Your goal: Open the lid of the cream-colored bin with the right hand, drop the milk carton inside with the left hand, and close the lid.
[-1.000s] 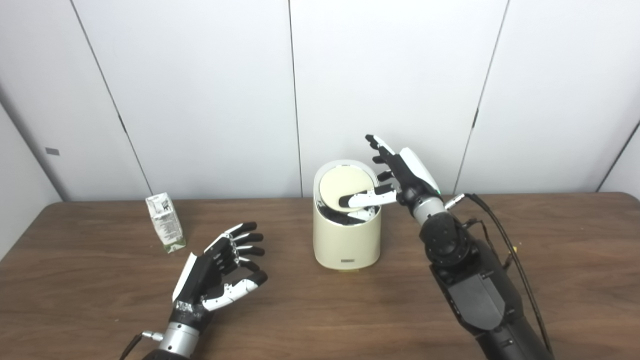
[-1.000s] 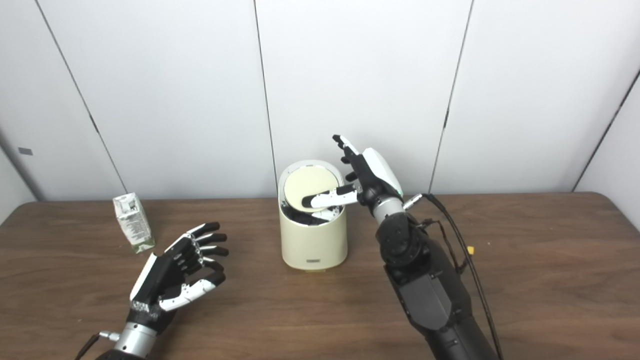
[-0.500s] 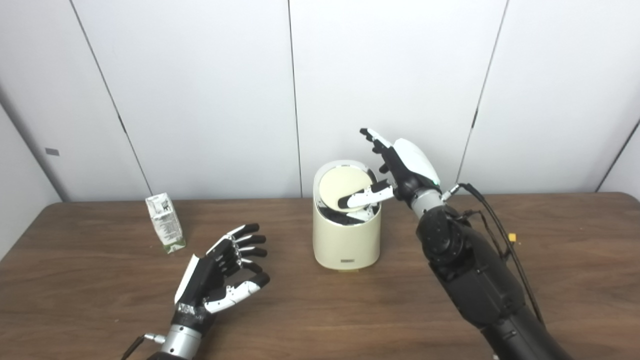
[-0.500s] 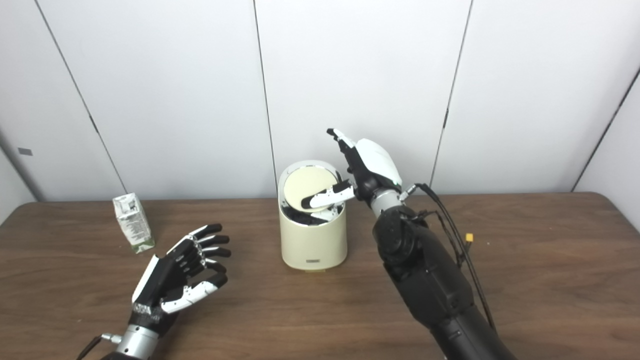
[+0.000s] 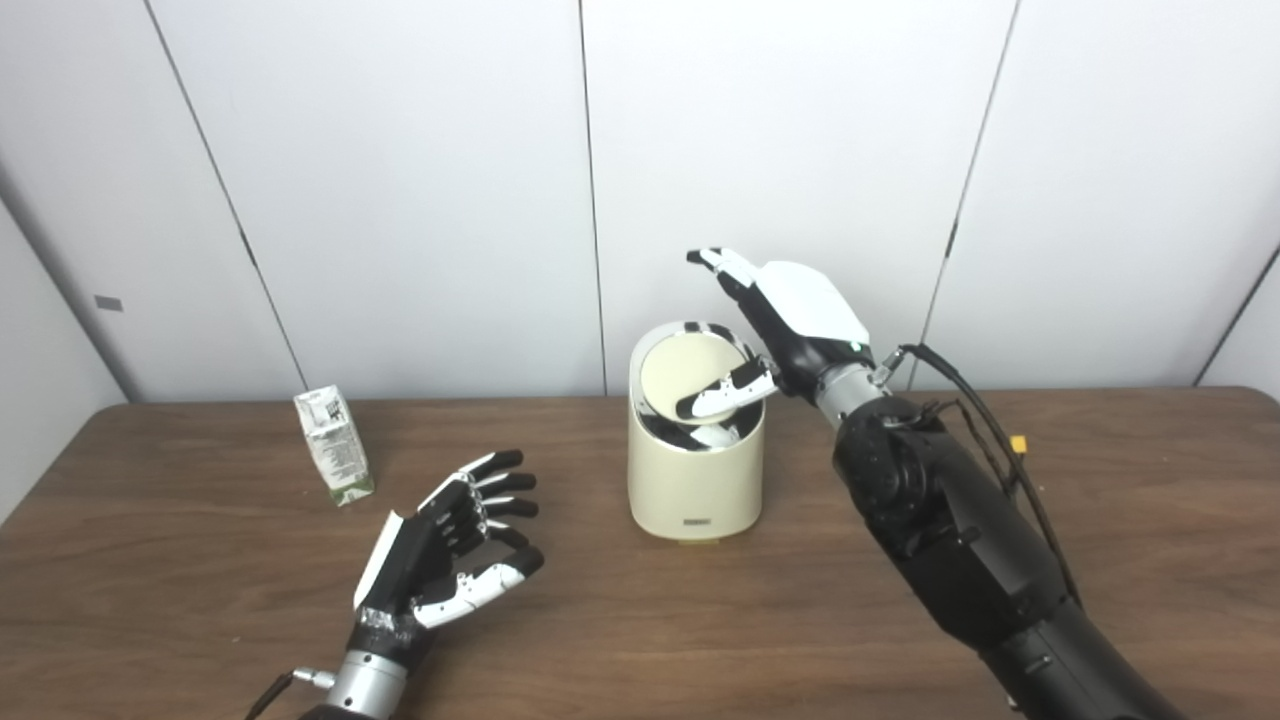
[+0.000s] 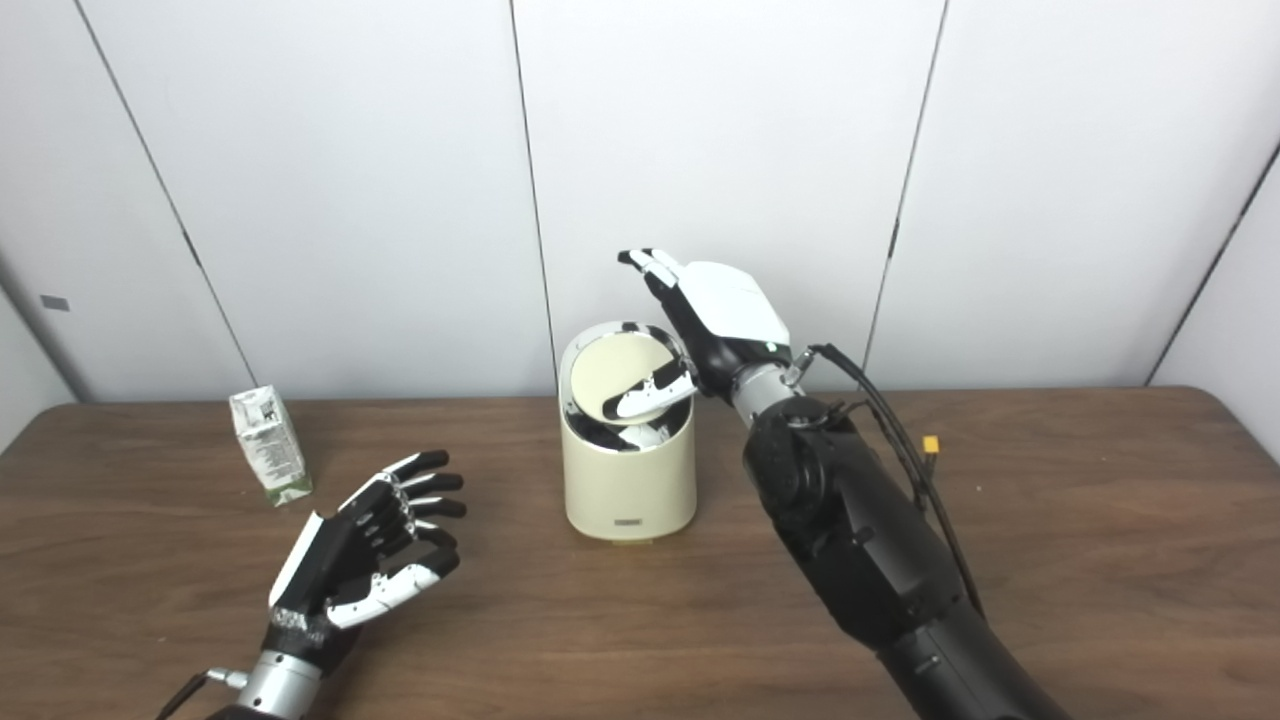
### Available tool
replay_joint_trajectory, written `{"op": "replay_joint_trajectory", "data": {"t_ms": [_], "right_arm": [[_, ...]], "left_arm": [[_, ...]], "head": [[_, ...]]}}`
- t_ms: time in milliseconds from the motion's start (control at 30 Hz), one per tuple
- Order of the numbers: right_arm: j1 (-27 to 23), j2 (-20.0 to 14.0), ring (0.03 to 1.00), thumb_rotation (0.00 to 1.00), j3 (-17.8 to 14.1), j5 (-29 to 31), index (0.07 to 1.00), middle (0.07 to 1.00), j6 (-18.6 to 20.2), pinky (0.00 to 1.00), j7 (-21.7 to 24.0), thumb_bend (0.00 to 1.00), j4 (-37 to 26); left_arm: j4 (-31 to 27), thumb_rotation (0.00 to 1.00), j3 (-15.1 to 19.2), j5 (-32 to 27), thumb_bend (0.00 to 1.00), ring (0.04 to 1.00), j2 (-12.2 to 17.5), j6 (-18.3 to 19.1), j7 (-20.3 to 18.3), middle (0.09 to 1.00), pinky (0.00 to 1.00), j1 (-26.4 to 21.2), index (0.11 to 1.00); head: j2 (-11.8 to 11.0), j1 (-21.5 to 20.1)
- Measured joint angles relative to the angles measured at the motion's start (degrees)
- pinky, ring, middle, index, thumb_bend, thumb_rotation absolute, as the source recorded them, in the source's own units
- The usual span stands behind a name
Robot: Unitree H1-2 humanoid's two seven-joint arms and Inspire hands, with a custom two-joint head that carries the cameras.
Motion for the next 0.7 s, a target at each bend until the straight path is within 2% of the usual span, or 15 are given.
{"op": "replay_joint_trajectory", "data": {"t_ms": [167,333,533,633,700], "right_arm": [[2.3,0.6,0.856,0.28,-4.5,4.4,0.895,0.913,0.3,0.66,1.4,0.86,-2.5],[3.7,0.3,0.842,0.27,-8.5,7.2,0.897,0.909,0.3,0.68,1.5,0.83,-5.8],[5.1,0.5,0.854,0.22,-12.3,11.0,0.875,0.899,0.2,0.69,1.3,0.82,-6.1],[7.1,0.4,0.854,0.23,-13.9,13.2,0.880,0.906,-0.4,0.73,1.2,0.80,-7.0],[9.1,0.4,0.834,0.27,-15.3,15.2,0.864,0.875,-2.5,0.72,0.8,0.82,-7.9]], "left_arm": [[-0.1,0.23,0.0,0.0,0.77,0.675,0.0,0.0,-0.1,0.761,0.53,0.0,0.848],[0.0,0.25,0.1,0.0,0.78,0.681,0.1,0.0,-0.1,0.760,0.55,0.0,0.844],[-0.1,0.25,0.0,0.0,0.77,0.686,0.2,0.1,-0.1,0.762,0.55,0.0,0.845],[-0.1,0.25,0.0,0.1,0.77,0.687,0.2,0.1,-0.1,0.762,0.55,0.0,0.844],[-0.1,0.25,0.0,0.1,0.77,0.685,0.2,0.2,-0.1,0.762,0.55,0.1,0.844]], "head": [[0.2,-0.1],[0.3,-0.4],[0.3,-0.3],[0.4,-0.2],[0.4,-0.2]]}}
